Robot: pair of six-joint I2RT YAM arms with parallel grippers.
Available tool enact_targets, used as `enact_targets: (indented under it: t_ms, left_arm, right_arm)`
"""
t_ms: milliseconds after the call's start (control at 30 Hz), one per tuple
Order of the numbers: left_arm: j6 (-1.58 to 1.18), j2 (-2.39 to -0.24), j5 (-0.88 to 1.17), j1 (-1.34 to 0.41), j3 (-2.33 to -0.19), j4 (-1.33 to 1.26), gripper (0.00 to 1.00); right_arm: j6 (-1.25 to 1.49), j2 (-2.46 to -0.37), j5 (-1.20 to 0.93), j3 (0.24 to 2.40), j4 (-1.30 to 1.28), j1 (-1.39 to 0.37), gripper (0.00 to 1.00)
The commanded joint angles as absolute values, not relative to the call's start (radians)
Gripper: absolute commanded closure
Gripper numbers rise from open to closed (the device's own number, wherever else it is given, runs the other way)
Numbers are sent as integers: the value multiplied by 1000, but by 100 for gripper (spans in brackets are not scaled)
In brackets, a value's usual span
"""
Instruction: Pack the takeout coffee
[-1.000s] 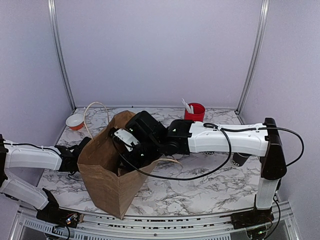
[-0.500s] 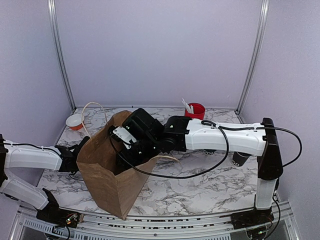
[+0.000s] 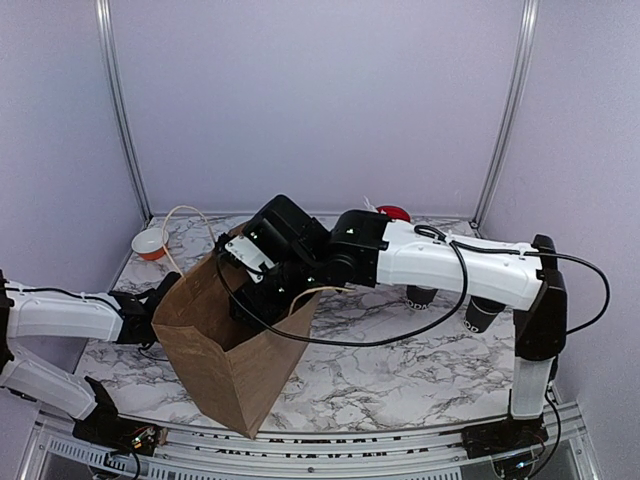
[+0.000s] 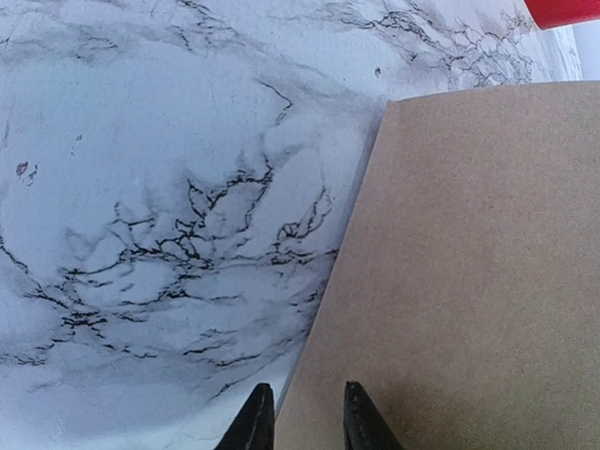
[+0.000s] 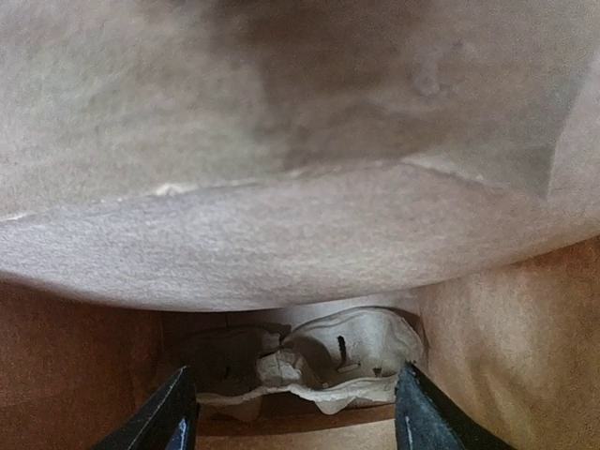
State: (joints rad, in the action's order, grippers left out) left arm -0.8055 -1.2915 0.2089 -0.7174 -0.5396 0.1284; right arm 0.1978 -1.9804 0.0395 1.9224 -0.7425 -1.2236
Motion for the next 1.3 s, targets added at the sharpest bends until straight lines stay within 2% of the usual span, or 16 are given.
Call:
enact_targets:
  t_ms: [0, 433, 1033, 1267]
  left_arm:
    - [-807, -1264, 197, -721, -559, 127, 73]
    - [-750, -1191, 97, -718, -650, 252, 72]
    - [-683, -1123, 46, -718, -764, 346, 71]
    - [-662, -1095, 18, -718, -798, 372, 70]
  right_arm:
    - [177, -1973, 77, 1978, -803, -1230, 28]
    - [136, -1996, 110, 2103, -845, -1230, 21]
    - [42, -1958, 317, 2120, -746, -1231, 16]
    - [29, -1887, 403, 2052, -629, -1230, 16]
